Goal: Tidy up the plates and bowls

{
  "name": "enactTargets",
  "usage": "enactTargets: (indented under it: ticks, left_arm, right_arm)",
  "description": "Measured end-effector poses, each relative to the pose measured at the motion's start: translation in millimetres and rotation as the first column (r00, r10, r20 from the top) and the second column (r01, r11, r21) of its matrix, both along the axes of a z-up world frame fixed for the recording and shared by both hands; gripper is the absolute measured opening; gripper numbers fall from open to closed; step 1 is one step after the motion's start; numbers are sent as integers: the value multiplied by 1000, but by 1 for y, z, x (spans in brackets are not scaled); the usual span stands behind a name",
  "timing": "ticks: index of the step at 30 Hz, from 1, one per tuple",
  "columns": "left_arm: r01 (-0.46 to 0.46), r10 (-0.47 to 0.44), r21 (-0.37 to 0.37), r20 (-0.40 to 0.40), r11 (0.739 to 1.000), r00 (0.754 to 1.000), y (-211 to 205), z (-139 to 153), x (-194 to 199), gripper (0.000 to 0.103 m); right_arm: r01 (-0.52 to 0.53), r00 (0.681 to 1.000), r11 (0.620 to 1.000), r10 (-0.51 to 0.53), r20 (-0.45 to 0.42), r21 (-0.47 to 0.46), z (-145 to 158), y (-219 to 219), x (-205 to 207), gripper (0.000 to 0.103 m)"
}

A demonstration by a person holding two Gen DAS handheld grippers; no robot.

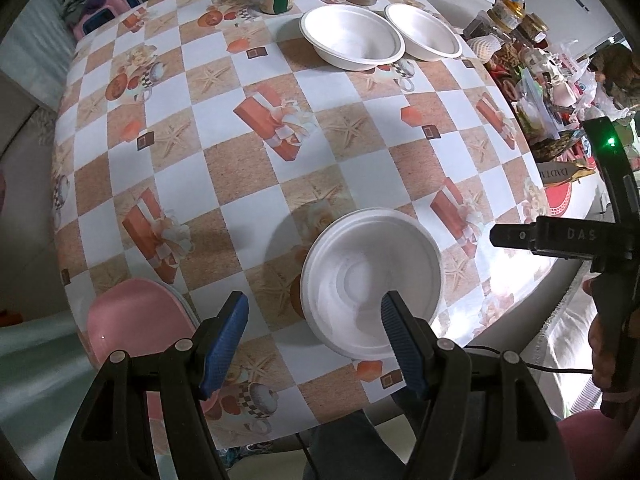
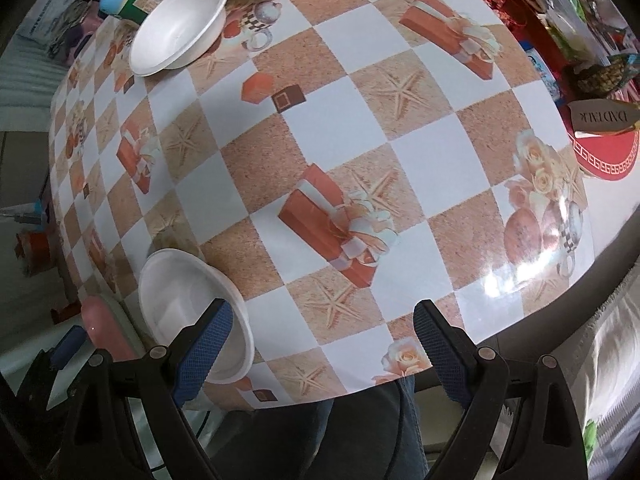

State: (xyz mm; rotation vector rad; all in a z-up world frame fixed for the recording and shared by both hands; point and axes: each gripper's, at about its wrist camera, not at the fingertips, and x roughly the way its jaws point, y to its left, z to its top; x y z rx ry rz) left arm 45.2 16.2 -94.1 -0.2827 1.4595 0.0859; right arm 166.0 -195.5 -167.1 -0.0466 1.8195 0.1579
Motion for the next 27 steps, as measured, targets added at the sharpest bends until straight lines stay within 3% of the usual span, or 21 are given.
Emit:
enactTargets:
  ticks: [27]
  left_arm:
    - [-6,6,-6,11,1000,1000,-3,4,-4,73]
  right_arm:
    - [-9,1000,1000,9,-14,-11,0,-1,-11,93]
